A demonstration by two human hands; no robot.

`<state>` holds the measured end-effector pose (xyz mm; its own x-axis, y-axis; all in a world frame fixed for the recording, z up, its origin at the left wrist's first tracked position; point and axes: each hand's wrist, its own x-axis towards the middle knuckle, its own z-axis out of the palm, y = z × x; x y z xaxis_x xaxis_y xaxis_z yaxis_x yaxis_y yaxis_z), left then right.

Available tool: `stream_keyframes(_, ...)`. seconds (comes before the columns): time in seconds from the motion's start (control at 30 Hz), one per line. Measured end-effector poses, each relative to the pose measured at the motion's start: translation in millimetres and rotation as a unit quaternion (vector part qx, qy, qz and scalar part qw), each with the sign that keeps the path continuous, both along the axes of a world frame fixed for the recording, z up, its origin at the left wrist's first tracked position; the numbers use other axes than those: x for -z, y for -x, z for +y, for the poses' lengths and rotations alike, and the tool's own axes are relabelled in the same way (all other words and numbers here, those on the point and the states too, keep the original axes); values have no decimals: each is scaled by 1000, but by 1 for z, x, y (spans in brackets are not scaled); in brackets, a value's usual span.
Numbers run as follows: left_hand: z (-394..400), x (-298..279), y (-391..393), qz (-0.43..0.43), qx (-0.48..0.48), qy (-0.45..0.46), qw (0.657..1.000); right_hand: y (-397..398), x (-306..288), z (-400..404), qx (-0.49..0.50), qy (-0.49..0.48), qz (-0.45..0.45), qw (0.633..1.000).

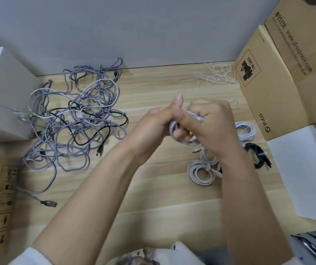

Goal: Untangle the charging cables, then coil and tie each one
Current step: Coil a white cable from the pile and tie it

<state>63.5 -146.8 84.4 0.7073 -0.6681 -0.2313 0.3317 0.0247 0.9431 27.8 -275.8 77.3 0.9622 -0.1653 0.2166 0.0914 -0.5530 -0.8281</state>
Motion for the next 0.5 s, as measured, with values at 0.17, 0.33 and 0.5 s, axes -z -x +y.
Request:
stream_keyframes(0.17,-17,17,-19,16,28,14,999,-40,9,-37,-119,171,56,977)
stream_keyframes(0.33,-47,36,-32,39,-94,-9,995,-78,58,-89,-53,-180,127,974)
stream_keyframes(0.5,-48,43,-42,73,-141,21,987,-92,125,-151,404,-67,239,880)
